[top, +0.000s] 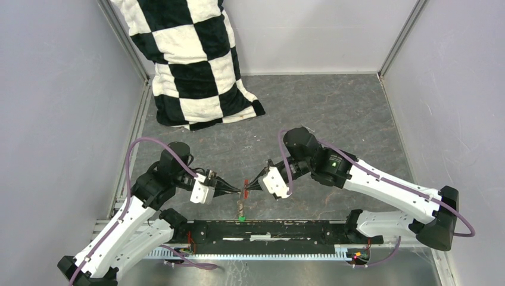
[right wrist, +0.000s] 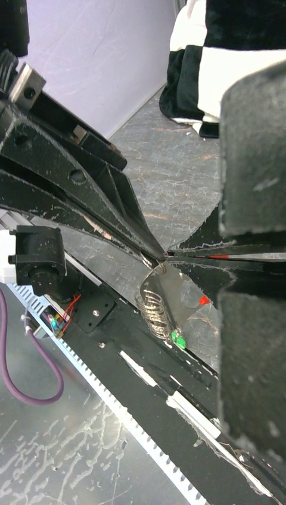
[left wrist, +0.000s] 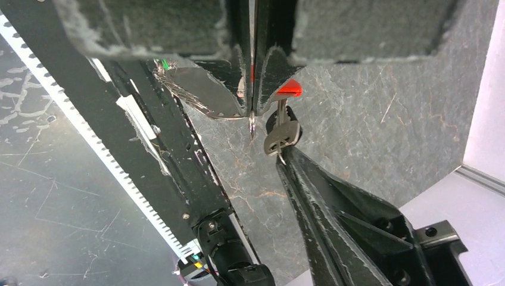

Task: Put the keys on the keyring

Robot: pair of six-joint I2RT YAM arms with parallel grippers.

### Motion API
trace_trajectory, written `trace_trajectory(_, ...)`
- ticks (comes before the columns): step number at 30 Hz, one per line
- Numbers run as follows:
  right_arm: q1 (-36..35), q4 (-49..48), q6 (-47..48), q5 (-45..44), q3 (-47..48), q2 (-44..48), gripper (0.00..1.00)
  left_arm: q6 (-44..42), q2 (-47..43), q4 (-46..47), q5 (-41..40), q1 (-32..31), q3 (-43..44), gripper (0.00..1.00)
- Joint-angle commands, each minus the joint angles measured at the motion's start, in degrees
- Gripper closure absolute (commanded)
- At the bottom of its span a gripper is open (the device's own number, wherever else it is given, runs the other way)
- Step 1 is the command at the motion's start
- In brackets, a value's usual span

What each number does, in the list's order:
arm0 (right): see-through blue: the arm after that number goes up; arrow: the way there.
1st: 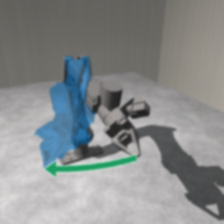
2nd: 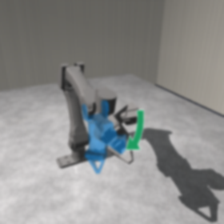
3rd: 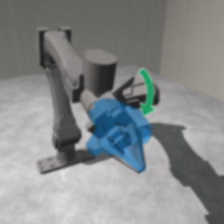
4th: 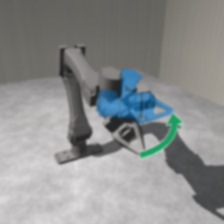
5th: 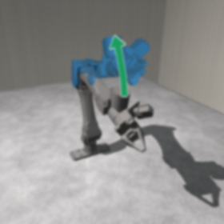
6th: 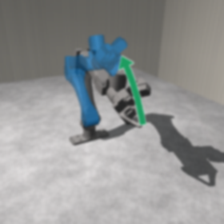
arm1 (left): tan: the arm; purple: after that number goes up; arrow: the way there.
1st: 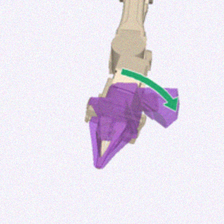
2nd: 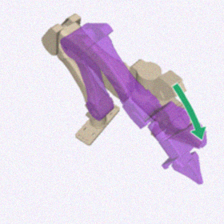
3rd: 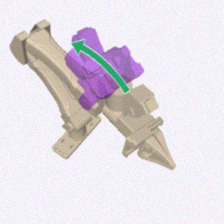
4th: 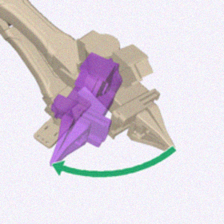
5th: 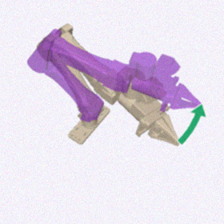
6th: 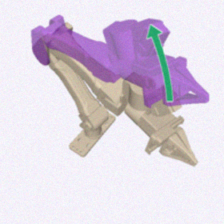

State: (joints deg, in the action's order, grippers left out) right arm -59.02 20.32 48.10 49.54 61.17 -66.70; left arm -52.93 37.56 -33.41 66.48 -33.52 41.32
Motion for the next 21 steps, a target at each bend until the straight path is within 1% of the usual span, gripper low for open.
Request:
trace_trajectory(1, -1.93, 2.9, 4.38, -3.56, 2.95, -0.58, 0.99, -7.8, -0.99, -0.56, 1.04, -0.14, 2.19, 0.98)
trace_trajectory(3, -2.82, 3.65, 5.16, -5.35, 3.38, -0.67, 0.99, -9.93, -0.87, -1.35, 0.72, -0.17, 2.44, 0.98)
trace_trajectory(10, -3.74, 3.24, 5.43, -7.59, 3.54, -0.84, 0.99, -10.04, -0.4, -1.48, 1.37, -0.15, 2.67, 0.98)
trace_trajectory(21, -4.86, 3.94, 6.22, -7.44, 4.12, -1.13, 0.99, -9.81, -0.09, -1.59, 1.28, -0.18, 2.73, 0.98)
